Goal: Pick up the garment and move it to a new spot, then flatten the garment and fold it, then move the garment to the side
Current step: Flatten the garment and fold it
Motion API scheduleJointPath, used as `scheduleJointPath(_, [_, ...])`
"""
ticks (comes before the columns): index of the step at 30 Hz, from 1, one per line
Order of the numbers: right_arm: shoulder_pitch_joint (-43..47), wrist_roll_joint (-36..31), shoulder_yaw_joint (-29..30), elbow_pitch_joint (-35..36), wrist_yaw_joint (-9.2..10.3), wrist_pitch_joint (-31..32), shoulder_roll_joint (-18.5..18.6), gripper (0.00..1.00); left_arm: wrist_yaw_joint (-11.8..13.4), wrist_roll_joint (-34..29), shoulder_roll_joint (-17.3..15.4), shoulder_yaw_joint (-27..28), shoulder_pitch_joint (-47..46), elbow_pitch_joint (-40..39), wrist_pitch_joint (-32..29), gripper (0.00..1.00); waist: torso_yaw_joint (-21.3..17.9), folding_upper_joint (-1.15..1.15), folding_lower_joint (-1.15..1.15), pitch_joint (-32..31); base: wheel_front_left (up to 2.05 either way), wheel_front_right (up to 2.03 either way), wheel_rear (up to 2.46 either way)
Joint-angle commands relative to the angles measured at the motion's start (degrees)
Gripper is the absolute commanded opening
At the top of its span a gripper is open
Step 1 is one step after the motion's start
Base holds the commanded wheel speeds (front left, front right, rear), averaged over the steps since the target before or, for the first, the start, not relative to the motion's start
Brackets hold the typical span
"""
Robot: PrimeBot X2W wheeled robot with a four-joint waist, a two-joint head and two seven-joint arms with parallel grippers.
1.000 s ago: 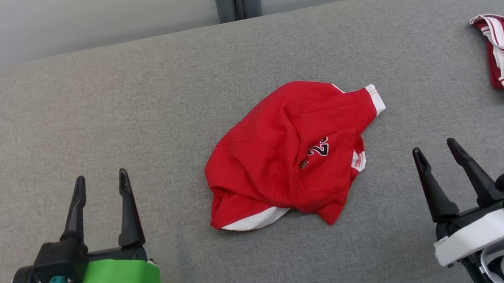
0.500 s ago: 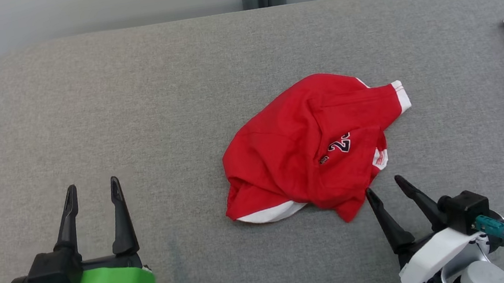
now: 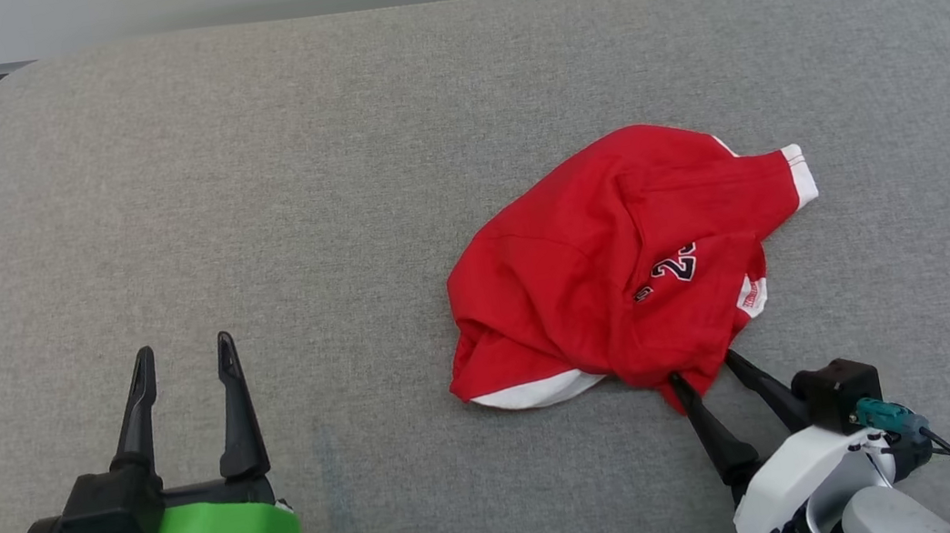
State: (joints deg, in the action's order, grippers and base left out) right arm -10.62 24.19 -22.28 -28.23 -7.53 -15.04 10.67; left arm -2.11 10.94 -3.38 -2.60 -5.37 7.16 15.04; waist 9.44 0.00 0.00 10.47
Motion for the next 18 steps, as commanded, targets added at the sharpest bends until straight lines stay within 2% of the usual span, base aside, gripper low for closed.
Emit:
scheduleJointPath(1, [-1.0, 0.6, -0.2, -0.7, 0.09, -0.2, -0.1, 0.91, -0.4, -0.5, 0.0, 0.2, -0.8, 0.1, 0.2, 1.00, 0.3, 0.00, 0.00, 0.1, 0.00, 0.00, 0.00])
scheduleJointPath(2, [-1.3, 0.9, -0.3, -0.8, 0.09, -0.2, -0.3, 0.48, -0.5, -0.5, 0.1, 0.3, -0.9, 0.1, 0.2, 1.00, 0.4, 0.00, 0.00, 0.1, 0.00, 0.00, 0.00])
scheduleJointPath(4, [-1.8, 1.2, -0.3, -0.8, 0.09, -0.2, -0.2, 0.00, -0.6, -0.7, 0.2, 0.5, -0.9, 0.1, 0.2, 1.00, 0.5, 0.00, 0.00, 0.1, 0.00, 0.00, 0.00])
scheduleJointPath(11, [-1.8, 1.9, 0.2, 1.3, 0.09, -0.2, 0.5, 0.00, -0.9, -1.4, 0.3, 1.7, 0.1, 0.5, 0.2, 1.00, -1.0, 0.00, 0.00, -1.2, 0.00, 0.00, 0.00])
scheduleJointPath(18, [1.7, 0.0, 2.9, 10.1, 0.09, -0.2, 2.1, 0.00, -1.4, -1.3, 0.4, 2.3, 1.3, 1.3, 0.2, 1.00, -3.4, 0.00, 0.00, -3.8, 0.00, 0.00, 0.00])
